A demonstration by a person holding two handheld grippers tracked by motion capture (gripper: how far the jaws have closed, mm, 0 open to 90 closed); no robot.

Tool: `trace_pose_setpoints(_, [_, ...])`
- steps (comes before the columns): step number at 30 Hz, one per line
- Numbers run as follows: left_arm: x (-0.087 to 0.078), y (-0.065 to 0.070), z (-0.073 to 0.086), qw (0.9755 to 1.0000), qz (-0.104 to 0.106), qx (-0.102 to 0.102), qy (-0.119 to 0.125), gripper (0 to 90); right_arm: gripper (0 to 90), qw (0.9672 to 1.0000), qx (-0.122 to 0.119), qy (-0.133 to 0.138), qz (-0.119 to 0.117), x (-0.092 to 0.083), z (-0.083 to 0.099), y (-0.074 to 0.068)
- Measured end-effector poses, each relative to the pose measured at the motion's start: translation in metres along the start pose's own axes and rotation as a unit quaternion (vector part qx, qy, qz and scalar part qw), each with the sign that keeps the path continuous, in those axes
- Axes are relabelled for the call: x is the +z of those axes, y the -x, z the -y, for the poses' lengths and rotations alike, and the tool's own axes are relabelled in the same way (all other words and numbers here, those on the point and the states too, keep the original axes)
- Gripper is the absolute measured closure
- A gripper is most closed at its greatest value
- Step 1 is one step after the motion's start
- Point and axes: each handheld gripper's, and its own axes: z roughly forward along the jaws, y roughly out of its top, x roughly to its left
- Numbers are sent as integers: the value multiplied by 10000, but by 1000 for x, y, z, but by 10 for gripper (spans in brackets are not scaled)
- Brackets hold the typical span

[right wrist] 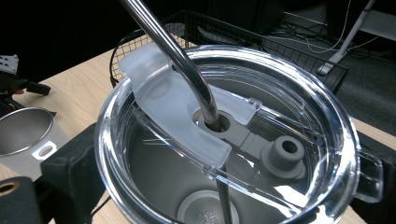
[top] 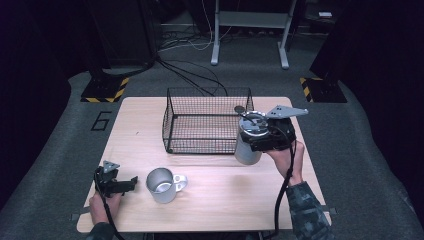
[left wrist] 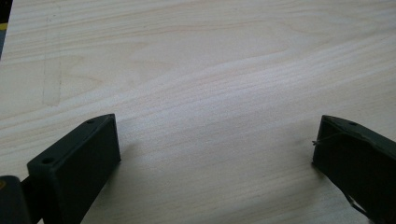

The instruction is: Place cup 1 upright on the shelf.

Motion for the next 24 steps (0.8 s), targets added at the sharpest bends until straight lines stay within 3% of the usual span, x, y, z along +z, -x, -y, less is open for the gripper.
trace_pose_setpoints(24, [1, 0, 0, 10000, -27, -10, 41, 3, 33, 9999, -27, 41, -109, 16, -33, -2])
